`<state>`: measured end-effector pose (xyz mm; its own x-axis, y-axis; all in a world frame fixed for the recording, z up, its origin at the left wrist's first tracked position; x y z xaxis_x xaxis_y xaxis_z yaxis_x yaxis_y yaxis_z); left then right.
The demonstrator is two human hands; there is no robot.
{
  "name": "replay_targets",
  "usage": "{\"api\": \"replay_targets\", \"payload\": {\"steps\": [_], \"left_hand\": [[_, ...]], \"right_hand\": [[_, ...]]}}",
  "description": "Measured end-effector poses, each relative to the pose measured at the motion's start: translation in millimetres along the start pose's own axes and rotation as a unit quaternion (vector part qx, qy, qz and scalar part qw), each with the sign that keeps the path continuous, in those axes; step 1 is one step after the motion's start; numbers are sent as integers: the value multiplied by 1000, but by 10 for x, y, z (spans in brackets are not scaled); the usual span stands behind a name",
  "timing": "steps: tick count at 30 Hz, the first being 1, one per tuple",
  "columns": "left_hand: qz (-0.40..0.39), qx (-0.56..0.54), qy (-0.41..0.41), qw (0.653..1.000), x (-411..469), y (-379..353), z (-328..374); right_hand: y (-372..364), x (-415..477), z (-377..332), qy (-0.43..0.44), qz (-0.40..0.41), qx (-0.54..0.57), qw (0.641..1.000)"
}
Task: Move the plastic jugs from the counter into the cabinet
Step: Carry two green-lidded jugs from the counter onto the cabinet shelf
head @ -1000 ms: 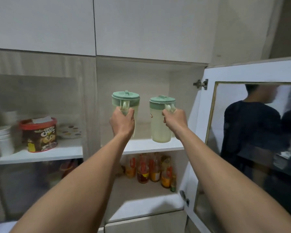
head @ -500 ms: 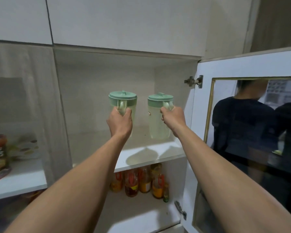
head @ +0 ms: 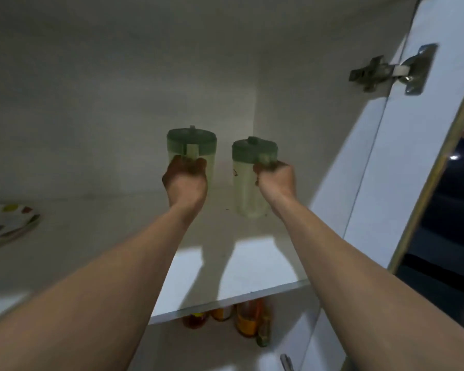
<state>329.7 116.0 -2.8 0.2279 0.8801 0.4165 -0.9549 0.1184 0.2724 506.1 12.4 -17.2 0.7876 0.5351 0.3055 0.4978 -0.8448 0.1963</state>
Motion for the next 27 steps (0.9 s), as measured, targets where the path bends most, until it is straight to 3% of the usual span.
{"api": "replay_targets", "payload": {"steps": [6, 14, 27], "left_hand": [[5, -9, -13, 1000, 566, -664, -484], [-6, -36, 30, 999, 1121, -1314, -1020], [-23, -35, 49, 998, 1485, -1774, -1199]], "right_hand": [[-317, 762, 523, -3, -11, 6, 1000], [-784, 1536, 1063, -19, -27, 28, 999], [-969, 1968, 1301, -35, -54, 38, 997]]}}
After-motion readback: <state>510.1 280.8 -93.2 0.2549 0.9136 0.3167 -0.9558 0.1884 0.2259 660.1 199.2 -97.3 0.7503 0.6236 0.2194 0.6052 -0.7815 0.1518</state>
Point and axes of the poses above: each hand's wrist, its own x-axis towards the middle knuckle, its own y-axis out of the back of the hand, z = x × y, the point moved 4 cm from there along x, towards the middle knuckle, and after that the axes turned 8 degrees about -z, right-handed, at the moved point
